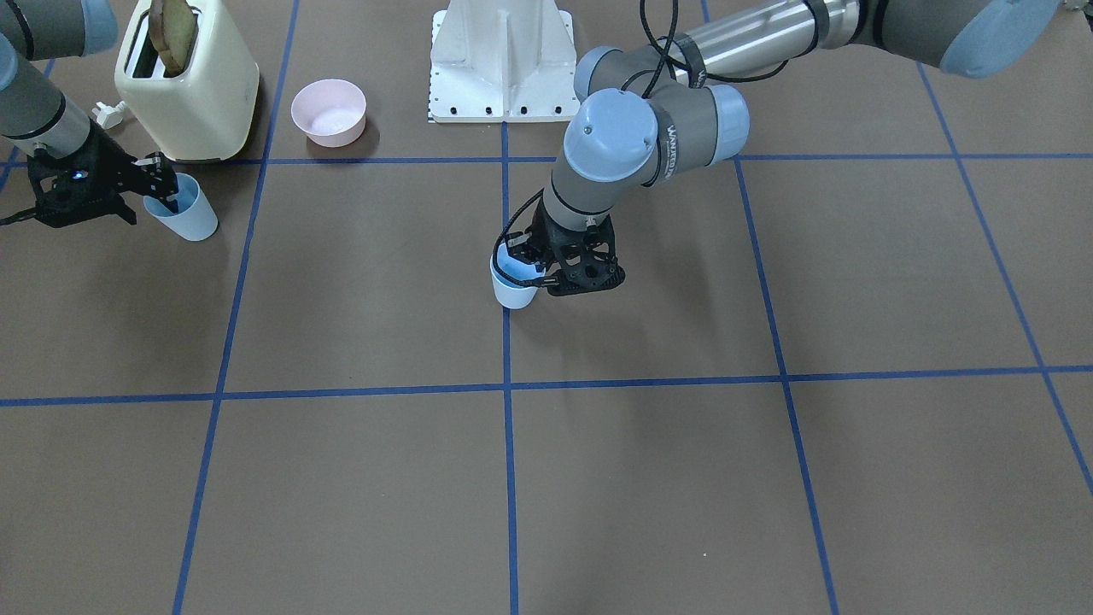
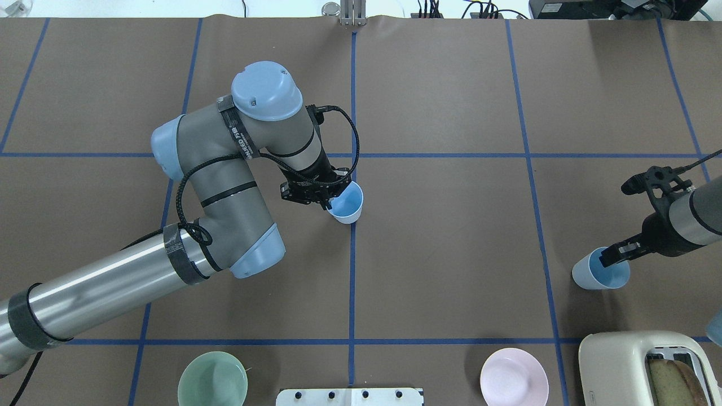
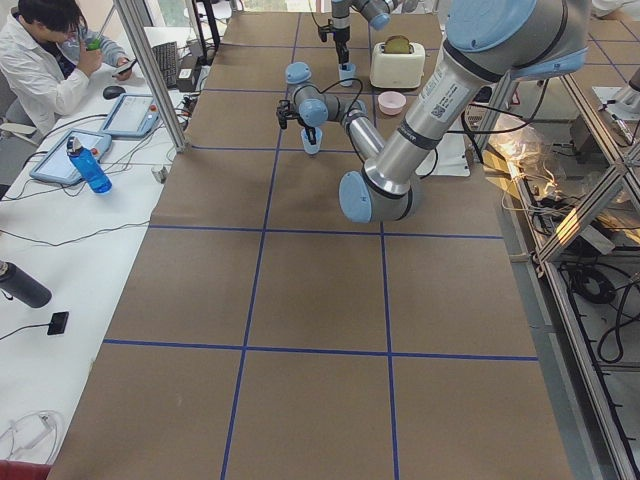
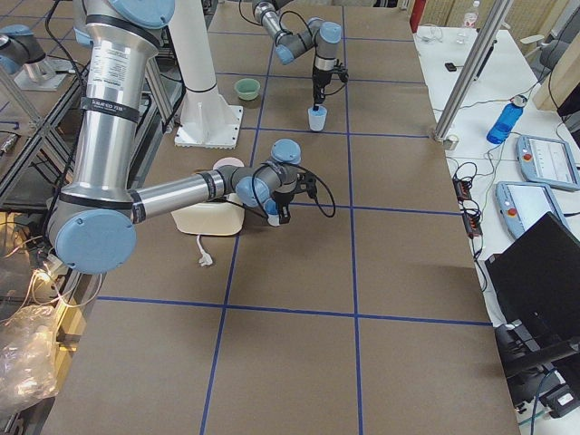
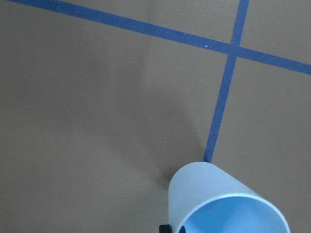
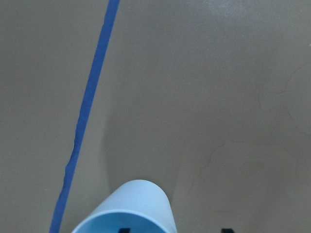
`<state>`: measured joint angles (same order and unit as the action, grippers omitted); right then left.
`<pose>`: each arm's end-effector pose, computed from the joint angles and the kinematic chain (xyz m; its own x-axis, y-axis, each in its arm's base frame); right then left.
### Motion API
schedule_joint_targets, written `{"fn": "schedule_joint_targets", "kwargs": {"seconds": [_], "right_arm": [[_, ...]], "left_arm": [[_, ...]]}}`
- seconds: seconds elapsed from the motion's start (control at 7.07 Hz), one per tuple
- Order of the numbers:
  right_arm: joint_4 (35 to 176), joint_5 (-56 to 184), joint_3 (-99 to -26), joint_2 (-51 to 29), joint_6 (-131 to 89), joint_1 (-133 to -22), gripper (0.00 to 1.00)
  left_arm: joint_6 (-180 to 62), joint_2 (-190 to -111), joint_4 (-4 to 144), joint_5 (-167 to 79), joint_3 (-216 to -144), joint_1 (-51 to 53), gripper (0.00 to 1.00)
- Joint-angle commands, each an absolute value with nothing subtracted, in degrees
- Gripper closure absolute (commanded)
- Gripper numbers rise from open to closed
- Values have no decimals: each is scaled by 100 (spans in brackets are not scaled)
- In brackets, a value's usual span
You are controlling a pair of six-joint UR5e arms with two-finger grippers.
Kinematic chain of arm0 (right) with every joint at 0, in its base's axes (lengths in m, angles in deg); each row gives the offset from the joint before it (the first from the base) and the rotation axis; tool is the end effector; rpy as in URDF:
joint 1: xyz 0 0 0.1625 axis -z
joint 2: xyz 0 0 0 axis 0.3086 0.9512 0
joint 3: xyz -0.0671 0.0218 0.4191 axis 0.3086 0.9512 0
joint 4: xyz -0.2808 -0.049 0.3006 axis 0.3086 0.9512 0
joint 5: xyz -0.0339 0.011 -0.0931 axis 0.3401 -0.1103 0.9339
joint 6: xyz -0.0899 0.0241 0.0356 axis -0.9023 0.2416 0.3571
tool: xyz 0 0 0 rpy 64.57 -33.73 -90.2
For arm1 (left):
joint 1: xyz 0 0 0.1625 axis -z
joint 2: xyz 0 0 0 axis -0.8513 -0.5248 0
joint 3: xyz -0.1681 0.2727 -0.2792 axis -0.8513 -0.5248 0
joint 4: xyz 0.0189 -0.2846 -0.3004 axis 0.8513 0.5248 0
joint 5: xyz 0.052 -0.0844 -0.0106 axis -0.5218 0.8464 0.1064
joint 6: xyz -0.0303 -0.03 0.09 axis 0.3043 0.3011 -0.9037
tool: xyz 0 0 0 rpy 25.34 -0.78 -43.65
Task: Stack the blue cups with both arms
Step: 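Set the cup down with left gripper while right grasps second blue cup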
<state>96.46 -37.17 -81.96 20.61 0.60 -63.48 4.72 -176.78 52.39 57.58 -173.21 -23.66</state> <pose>-0.2477 -0.3619 0.5152 0.6483 -0.2663 0.7133 0.2302 0.9616 0.1498 0.5580 -0.4824 0.1880 0.5626 -0.1860 -0.8055 0.0316 0.9785 -0.2039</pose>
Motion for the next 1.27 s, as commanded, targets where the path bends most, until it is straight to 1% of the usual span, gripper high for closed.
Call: {"fn": "schedule_joint_targets", "kwargs": {"seconds": [0.0,0.14,0.28,0.42,0.57,0.71,0.85,0.99,1.13], "right_arm": [[9658,-3741,-8164,2027,52,-6341,80],[9658,-3759,-8164,2027,52,-6341,89],[9658,-3768,-8164,2027,61,-6341,100],[9667,-3768,-8173,2027,61,-6341,100],[9684,-3768,-8173,2027,61,-6341,100],[9684,-3777,-8173,2019,61,-6341,100],[9684,-3803,-8225,2018,61,-6359,100],[9737,-3899,-8356,2001,61,-6481,100],[10042,-4204,-8453,1801,61,-6813,100]], "left_arm": [[479,-17687,5355,5620,-17261,-2460,100],[487,-17713,5355,5620,-17270,-2460,100],[470,-17713,5372,5620,-17270,-2460,92],[444,-17696,5442,5620,-17270,-2460,66],[426,-17652,5652,5620,-17270,-2460,46],[417,-17652,5680,5611,-17270,-2460,36],[408,-17652,5680,5611,-17296,-2451,33],[391,-17660,5680,5620,-17313,-2425,33],[373,-17652,5663,5664,-17383,-2346,33]]}}
